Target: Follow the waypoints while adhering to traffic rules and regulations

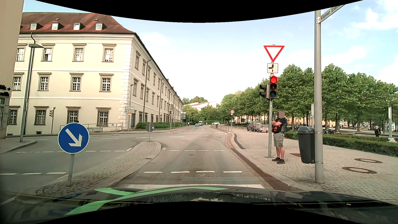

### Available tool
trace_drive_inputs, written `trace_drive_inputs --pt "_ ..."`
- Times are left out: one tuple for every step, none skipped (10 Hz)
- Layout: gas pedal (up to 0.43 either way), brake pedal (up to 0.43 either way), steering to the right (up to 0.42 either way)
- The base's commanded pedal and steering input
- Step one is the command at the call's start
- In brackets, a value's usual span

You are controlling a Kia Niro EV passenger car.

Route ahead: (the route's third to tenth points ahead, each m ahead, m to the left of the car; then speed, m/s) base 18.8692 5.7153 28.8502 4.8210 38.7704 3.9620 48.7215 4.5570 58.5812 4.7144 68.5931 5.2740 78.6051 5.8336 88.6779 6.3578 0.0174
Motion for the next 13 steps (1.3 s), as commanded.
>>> trace_drive_inputs --pt "0.0 0.439 0.011" --pt "0.0 0.439 0.01" --pt "0.0 0.439 0.01" --pt "0.0 0.457 0.011" --pt "0.0 0.463 0.011" --pt "0.0 0.457 0.011" --pt "0.0 0.451 0.011" --pt "0.0 0.445 0.011" --pt "0.0 0.445 0.011" --pt "0.0 0.445 0.011" --pt "0.0 0.445 0.011" --pt "0.0 0.445 0.01" --pt "0.0 0.451 0.01"
